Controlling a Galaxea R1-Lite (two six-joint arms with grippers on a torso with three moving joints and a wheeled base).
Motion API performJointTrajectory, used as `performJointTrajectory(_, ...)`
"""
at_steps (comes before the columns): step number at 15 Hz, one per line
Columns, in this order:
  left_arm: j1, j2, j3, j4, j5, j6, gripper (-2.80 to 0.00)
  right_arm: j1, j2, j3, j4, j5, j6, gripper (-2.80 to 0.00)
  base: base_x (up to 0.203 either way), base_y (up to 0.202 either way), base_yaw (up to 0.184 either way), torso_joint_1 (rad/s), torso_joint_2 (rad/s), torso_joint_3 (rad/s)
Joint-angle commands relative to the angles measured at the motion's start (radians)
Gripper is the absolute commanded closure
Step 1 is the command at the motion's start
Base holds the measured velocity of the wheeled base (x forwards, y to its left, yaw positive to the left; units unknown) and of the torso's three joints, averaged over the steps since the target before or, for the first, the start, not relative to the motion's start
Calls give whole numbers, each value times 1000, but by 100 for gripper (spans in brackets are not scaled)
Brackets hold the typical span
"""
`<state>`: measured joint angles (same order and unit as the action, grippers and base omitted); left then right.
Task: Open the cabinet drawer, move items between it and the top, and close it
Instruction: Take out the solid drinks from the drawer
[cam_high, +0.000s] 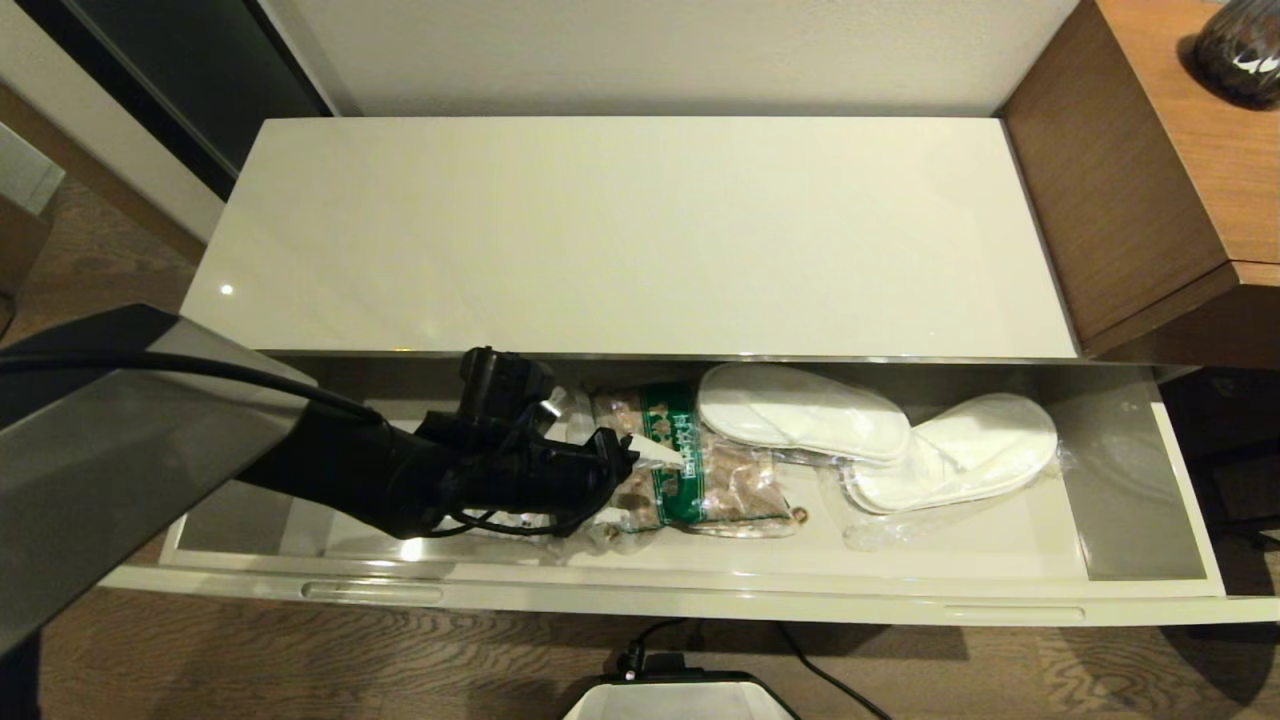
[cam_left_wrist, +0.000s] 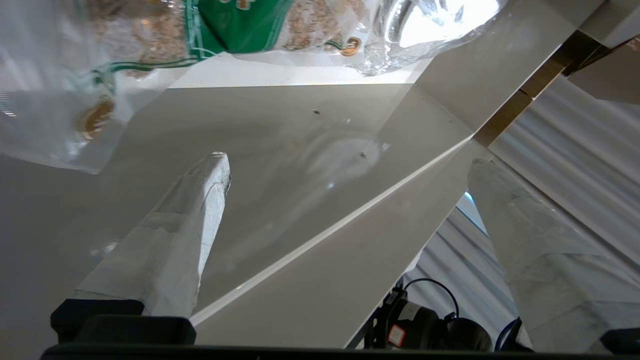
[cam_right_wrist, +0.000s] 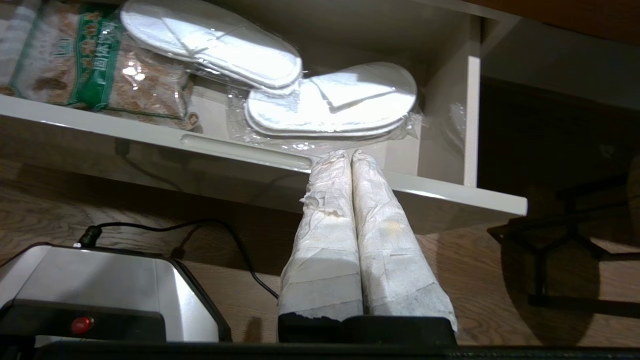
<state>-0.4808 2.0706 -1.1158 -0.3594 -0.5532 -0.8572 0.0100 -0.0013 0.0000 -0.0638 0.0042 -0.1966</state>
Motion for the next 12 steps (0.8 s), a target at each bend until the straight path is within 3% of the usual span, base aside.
performJointTrajectory(1, -2, -9, 7, -1, -2, -6, -280, 1, -22, 2, -1, 0, -1, 0, 0, 0, 0, 0, 0, 0)
performJointTrajectory(6, -13, -18, 8, -12, 7, -13, -280, 1, -22, 2, -1, 0, -1, 0, 0, 0, 0, 0, 0, 0)
performJointTrajectory(8, -13, -17, 2, -18, 16, -54, -280, 1, -22, 2, -1, 0, -1, 0, 0, 0, 0, 0, 0, 0)
performJointTrajectory(12, -12, -3, 16, -32, 21, -64, -280, 1, -20, 2, -1, 0, -1, 0, 0, 0, 0, 0, 0, 0)
